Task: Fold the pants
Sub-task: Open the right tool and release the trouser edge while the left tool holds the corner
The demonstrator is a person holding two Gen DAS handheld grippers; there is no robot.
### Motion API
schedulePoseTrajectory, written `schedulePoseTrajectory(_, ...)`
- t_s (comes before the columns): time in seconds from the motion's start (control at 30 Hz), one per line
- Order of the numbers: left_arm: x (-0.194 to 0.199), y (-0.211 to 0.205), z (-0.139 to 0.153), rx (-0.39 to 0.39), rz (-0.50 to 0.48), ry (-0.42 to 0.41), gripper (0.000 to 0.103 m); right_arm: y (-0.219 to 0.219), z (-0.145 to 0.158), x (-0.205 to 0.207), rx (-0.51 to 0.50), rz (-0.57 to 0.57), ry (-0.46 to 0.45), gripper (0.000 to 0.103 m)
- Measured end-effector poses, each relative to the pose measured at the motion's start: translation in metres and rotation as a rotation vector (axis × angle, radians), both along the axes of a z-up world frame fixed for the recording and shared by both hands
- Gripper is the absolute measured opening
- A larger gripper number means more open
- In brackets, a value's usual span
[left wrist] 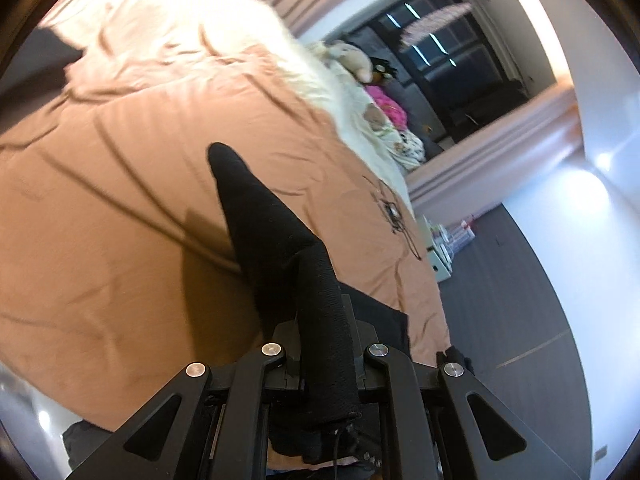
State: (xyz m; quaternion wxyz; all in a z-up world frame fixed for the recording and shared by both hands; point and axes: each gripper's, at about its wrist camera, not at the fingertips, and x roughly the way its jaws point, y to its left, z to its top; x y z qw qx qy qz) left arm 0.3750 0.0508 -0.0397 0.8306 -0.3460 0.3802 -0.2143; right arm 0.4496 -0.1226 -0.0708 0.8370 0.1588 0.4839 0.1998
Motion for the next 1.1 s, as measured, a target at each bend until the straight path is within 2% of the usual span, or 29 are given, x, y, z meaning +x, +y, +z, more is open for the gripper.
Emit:
schedulePoseTrajectory(0.17, 0.004, -0.036, 0.025, 0.032, -0.071, -0.044, 0.012, -0.036, 0.021, -0.024, 0.069, 0.006, -0.062, 0.002)
schedulePoseTrajectory(0.27, 0.005, -0.057, 0.034, 0.044, -0.115, -0.063, 0.012, -0.067, 0.031, -0.041, 0.067, -0.023, -0.109, 0.003)
schedulePoseTrajectory(0.33, 0.006, -0.074, 0.039, 0.052, -0.147, -0.074, 0.012, -0.086, 0.036, -0.048, 0.089, -0.041, -0.13, 0.011)
schedulePoseTrajectory(0.37, 0.007, -0.08, 0.042, 0.057, -0.157, -0.078, 0.012, -0.099, 0.038, -0.051, 0.104, -0.057, -0.141, 0.028)
schedulePoseTrajectory(0.4, 0.008, -0.088, 0.044, 0.062, -0.173, -0.081, 0.012, -0.112, 0.039, -0.056, 0.117, -0.074, -0.155, 0.052)
schedulePoseTrajectory(0.47, 0.008, -0.105, 0.048, 0.075, -0.212, -0.091, 0.012, -0.131, 0.043, -0.066, 0.133, -0.101, -0.185, 0.07)
schedulePoseTrajectory(0.7, -0.001, -0.156, 0.052, 0.12, -0.309, -0.108, 0.012, -0.2, 0.041, -0.094, 0.198, -0.194, -0.222, 0.07)
schedulePoseTrajectory(1.0, -0.004, -0.22, 0.038, 0.15, -0.42, -0.08, 0.012, -0.247, 0.032, -0.134, 0.245, -0.33, -0.234, 0.07)
schedulePoseTrajectory(1.1, -0.005, -0.242, 0.029, 0.153, -0.458, -0.067, 0.012, -0.249, 0.023, -0.152, 0.253, -0.367, -0.23, 0.071)
